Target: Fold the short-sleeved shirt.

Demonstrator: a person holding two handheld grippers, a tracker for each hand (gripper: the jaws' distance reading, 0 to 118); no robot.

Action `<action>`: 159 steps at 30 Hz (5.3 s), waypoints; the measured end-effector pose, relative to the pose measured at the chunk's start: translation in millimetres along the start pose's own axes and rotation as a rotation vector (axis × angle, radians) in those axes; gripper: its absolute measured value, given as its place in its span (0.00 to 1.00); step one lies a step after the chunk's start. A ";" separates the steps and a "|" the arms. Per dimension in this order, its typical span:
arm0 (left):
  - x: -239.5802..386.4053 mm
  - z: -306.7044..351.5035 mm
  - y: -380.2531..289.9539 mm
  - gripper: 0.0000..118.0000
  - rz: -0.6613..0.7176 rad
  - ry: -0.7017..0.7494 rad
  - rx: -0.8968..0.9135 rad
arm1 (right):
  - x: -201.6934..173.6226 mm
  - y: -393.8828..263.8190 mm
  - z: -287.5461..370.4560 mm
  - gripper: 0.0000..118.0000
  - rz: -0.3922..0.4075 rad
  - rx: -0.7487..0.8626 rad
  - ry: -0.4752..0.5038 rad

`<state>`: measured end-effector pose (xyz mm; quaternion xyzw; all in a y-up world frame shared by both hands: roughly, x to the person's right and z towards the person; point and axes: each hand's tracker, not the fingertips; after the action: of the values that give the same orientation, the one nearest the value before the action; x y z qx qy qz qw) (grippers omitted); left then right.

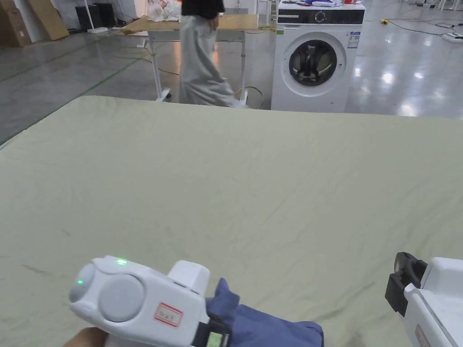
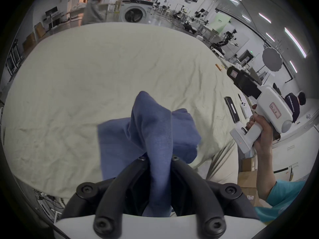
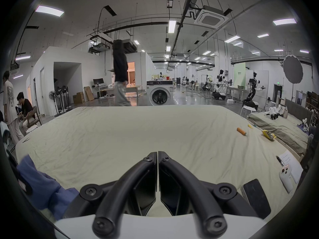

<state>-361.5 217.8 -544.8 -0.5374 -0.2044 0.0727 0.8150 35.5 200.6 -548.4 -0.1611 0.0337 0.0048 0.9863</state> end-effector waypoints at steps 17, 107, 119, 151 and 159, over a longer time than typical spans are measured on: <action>30.6 -72.4 14.6 0.53 0.047 -0.145 -0.030 | 4.8 -1.5 3.1 0.00 0.010 -0.021 -0.017; -159.5 -171.6 -73.3 0.69 0.401 -0.730 0.143 | -127.5 -143.0 23.9 0.00 0.194 -0.255 0.080; -150.4 -138.0 -68.7 0.16 0.326 -0.648 0.127 | -128.0 -125.0 25.7 0.00 0.167 -0.269 0.115; -419.4 217.9 -103.2 0.27 0.575 0.283 0.241 | -60.4 62.9 -53.4 0.00 0.031 0.077 -0.005; -413.9 261.0 -97.1 0.55 0.519 0.565 0.309 | -46.6 52.0 -46.3 0.00 0.020 0.038 -0.011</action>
<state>-853.7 258.7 -474.1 -0.4414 0.1827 0.1551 0.8647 -15.1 235.2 -605.6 -0.1421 0.0301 0.0147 0.9893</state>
